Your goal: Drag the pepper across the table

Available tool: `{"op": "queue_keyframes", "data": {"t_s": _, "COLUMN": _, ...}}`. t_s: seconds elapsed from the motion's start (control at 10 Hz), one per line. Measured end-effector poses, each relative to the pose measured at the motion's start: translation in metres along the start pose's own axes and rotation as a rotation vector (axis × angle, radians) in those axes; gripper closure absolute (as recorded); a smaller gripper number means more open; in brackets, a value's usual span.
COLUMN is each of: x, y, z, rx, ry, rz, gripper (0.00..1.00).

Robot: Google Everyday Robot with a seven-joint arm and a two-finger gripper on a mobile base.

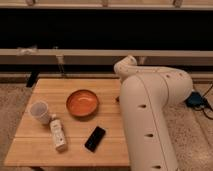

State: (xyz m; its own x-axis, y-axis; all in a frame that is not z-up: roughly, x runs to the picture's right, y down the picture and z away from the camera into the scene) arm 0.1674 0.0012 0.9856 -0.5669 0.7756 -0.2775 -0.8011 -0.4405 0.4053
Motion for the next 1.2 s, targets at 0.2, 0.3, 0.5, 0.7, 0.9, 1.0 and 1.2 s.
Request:
{"op": "queue_keyframes", "data": {"t_s": 0.2, "x": -0.004, "y": -0.003, "z": -0.001, "rx": -0.016, "ry": -0.005, "rz": 0.018, "gripper": 0.22}}
{"op": "queue_keyframes", "data": {"t_s": 0.3, "x": -0.004, "y": -0.005, "z": -0.002, "rx": -0.018, "ry": -0.006, "rz": 0.024, "gripper": 0.20}}
{"op": "queue_keyframes", "data": {"t_s": 0.5, "x": -0.004, "y": -0.004, "z": -0.007, "rx": -0.032, "ry": -0.025, "rz": 0.032, "gripper": 0.20}}
{"op": "queue_keyframes", "data": {"t_s": 0.7, "x": -0.001, "y": 0.000, "z": -0.012, "rx": -0.041, "ry": -0.046, "rz": 0.031, "gripper": 0.20}}
{"op": "queue_keyframes", "data": {"t_s": 0.9, "x": -0.002, "y": -0.003, "z": -0.012, "rx": -0.039, "ry": -0.048, "rz": 0.034, "gripper": 0.20}}
{"op": "queue_keyframes", "data": {"t_s": 1.0, "x": -0.002, "y": -0.002, "z": -0.012, "rx": -0.039, "ry": -0.048, "rz": 0.034, "gripper": 0.20}}
{"op": "queue_keyframes", "data": {"t_s": 1.2, "x": -0.001, "y": 0.000, "z": -0.012, "rx": -0.041, "ry": -0.048, "rz": 0.031, "gripper": 0.20}}
